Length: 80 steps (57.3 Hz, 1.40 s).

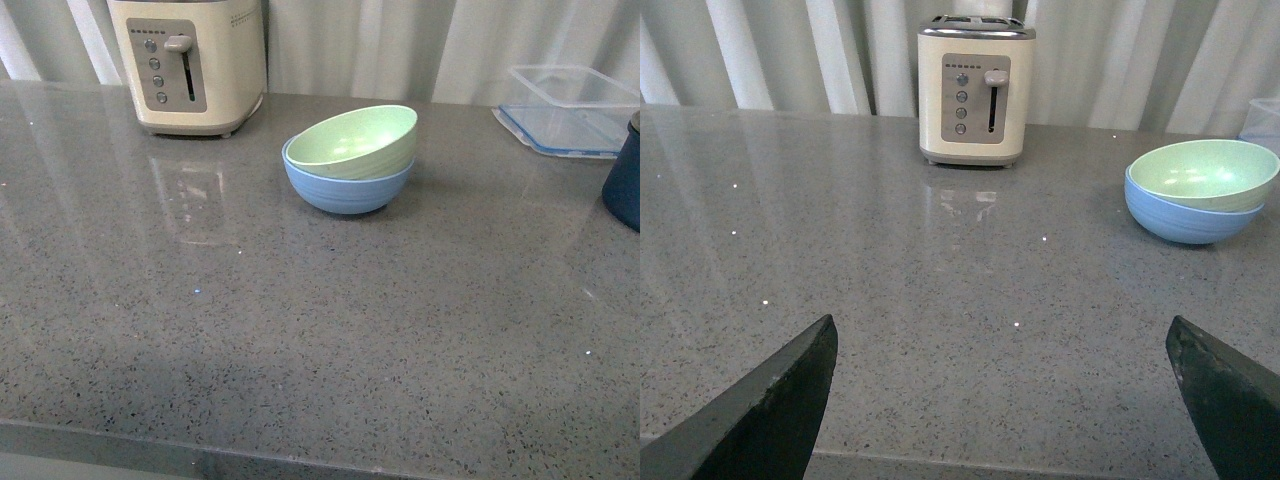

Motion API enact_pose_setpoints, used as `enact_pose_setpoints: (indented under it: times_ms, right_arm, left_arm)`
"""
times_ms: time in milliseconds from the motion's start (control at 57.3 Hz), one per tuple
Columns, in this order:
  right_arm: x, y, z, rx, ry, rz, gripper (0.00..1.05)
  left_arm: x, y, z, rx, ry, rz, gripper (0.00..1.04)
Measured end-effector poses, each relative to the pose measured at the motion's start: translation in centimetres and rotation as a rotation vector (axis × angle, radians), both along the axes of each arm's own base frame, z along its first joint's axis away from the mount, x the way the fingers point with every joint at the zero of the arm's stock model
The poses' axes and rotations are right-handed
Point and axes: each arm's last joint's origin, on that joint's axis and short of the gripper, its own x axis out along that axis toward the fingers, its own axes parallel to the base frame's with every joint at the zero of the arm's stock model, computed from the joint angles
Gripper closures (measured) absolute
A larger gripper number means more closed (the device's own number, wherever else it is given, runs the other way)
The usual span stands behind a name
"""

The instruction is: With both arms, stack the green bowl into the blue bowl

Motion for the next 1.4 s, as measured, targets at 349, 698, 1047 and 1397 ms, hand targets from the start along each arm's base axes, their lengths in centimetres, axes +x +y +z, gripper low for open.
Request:
enact_pose_setpoints:
  times_ms: [349, 698, 1047, 1397]
  right_arm:
    - [-7.6, -2.7, -5.8, -0.18, 0.047, -0.006, 1.01]
    - [-13.5, -4.9, -8.9, -0.189, 0.059, 0.0, 1.04]
    - [-17.2, -5.1, -10.4, -0.189, 0.059, -0.003, 1.04]
    - [-19.1, -5.1, -11.0, -0.189, 0.051, -0.003, 1.04]
  left_arm:
    - [0.0, 0.0, 0.0, 0.0, 0.0, 0.0, 0.07]
    - [0.0, 0.0, 0.0, 0.0, 0.0, 0.0, 0.07]
    - [0.0, 0.0, 0.0, 0.0, 0.0, 0.0, 0.07]
    - [0.0, 0.0, 0.0, 0.0, 0.0, 0.0, 0.07]
